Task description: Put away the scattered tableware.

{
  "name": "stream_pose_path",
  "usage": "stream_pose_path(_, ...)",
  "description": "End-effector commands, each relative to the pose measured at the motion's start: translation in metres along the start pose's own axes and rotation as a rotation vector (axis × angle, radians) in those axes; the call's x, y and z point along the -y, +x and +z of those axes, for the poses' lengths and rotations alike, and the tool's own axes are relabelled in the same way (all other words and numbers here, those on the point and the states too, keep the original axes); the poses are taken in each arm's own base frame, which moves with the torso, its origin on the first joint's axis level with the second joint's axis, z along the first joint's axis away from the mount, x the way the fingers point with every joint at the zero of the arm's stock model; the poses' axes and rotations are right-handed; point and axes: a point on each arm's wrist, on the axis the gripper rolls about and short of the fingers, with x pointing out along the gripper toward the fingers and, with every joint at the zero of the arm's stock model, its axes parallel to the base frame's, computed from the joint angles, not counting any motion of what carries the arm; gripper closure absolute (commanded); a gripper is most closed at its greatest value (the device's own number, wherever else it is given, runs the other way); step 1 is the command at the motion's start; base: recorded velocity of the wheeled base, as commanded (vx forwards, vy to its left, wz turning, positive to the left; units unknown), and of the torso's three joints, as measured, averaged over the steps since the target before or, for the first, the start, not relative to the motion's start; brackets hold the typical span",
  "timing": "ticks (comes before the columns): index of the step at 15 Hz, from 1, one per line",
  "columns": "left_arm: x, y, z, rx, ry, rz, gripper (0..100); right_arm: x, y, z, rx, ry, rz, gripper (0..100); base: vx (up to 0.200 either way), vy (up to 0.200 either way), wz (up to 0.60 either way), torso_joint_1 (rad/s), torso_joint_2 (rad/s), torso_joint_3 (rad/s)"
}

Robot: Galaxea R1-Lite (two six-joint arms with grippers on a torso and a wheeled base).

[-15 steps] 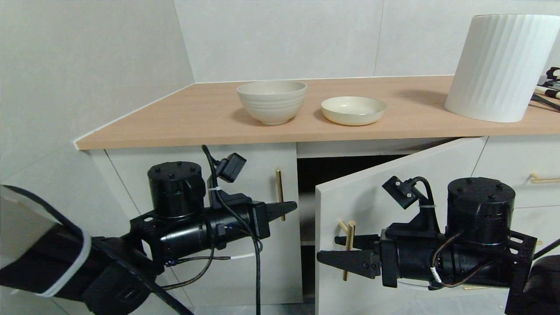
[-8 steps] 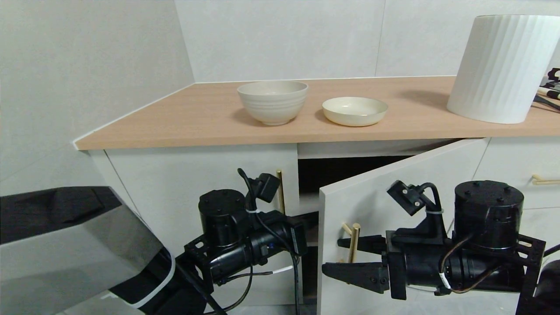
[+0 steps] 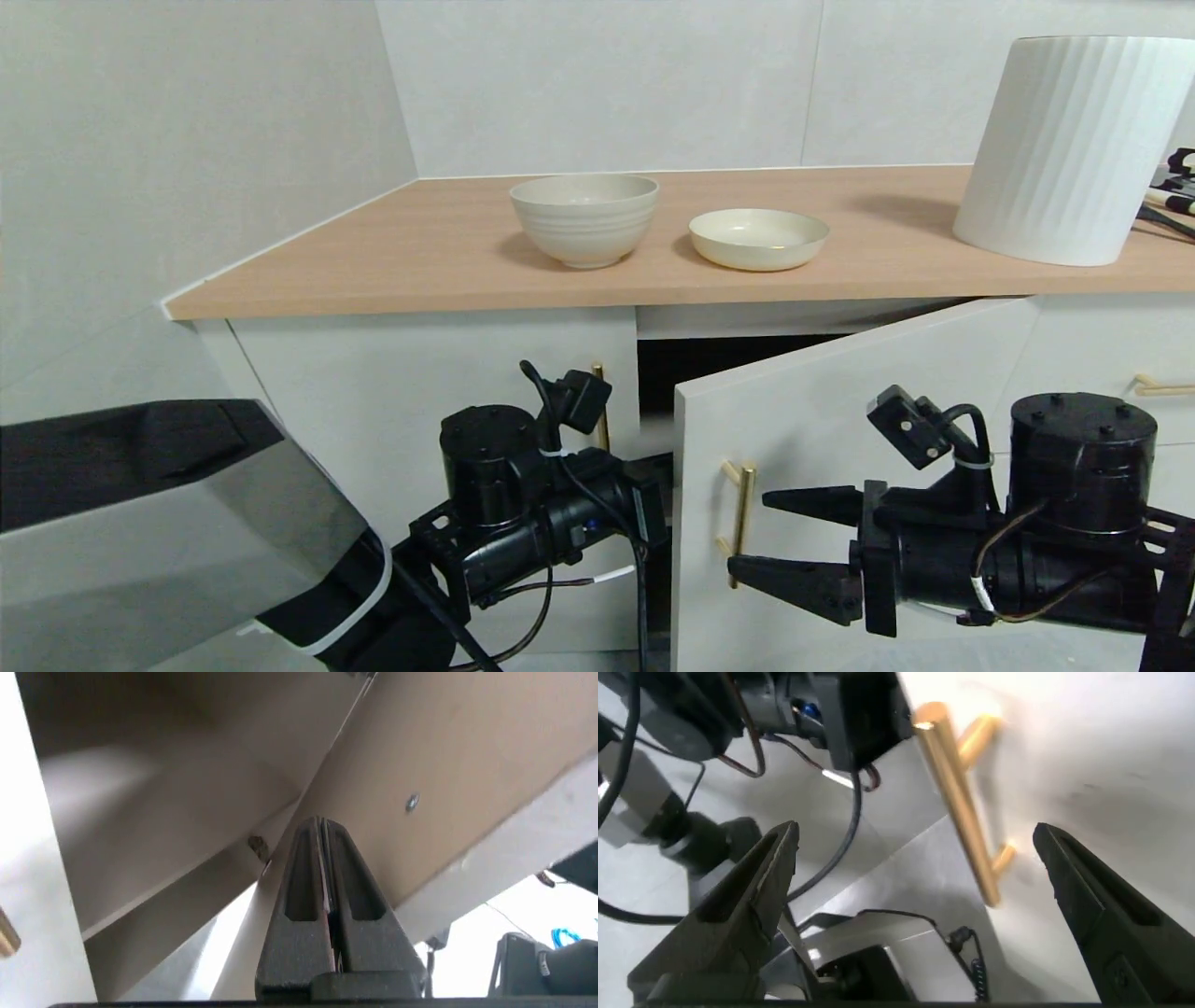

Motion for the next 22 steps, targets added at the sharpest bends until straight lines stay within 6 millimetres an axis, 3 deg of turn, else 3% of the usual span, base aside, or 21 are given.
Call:
stream_pose_path(1, 0.002, 0.004, 0.006, 0.023, 0.008, -0.013, 100, -0.009, -0.018, 0.005, 0.025, -0.012, -0.012, 0, 0.0, 0.0, 0.0, 0.0, 0.0, 0.0)
stream_pose_path(4, 0.004, 0.007, 0.012, 0.024, 0.009, -0.015, 100, -0.015, -0.043, 0.007, 0.038, 0.001, -0.171, 0, 0.0, 0.0, 0.0, 0.0, 0.0, 0.0)
stream_pose_path(7, 0.012, -0.002, 0.023, 0.006, 0.003, -0.009, 100, -0.032, -0.076, 0.005, 0.029, -0.037, -0.436, 0, 0.0, 0.0, 0.0, 0.0, 0.0, 0.0)
stream_pose_path(9, 0.016, -0.007, 0.028, -0.013, -0.004, -0.002, 100, -0.04, -0.09, -0.006, -0.007, -0.041, -0.496, 0, 0.0, 0.0, 0.0, 0.0, 0.0, 0.0)
stream_pose_path(16, 0.016, -0.001, 0.016, -0.051, -0.011, -0.002, 100, -0.041, -0.093, -0.012, -0.031, -0.035, -0.498, 0, 0.0, 0.0, 0.0, 0.0, 0.0, 0.0)
stream_pose_path(19, 0.014, 0.0, 0.013, -0.059, -0.014, 0.001, 100, -0.041, -0.094, -0.015, -0.04, -0.034, -0.499, 0, -0.2, 0.0, 0.0, 0.009, 0.0, 0.002)
stream_pose_path(22, 0.014, 0.005, 0.009, -0.069, -0.014, -0.003, 100, -0.043, -0.095, -0.017, -0.045, -0.035, -0.493, 0, 0.0, 0.0, 0.0, 0.0, 0.0, 0.0)
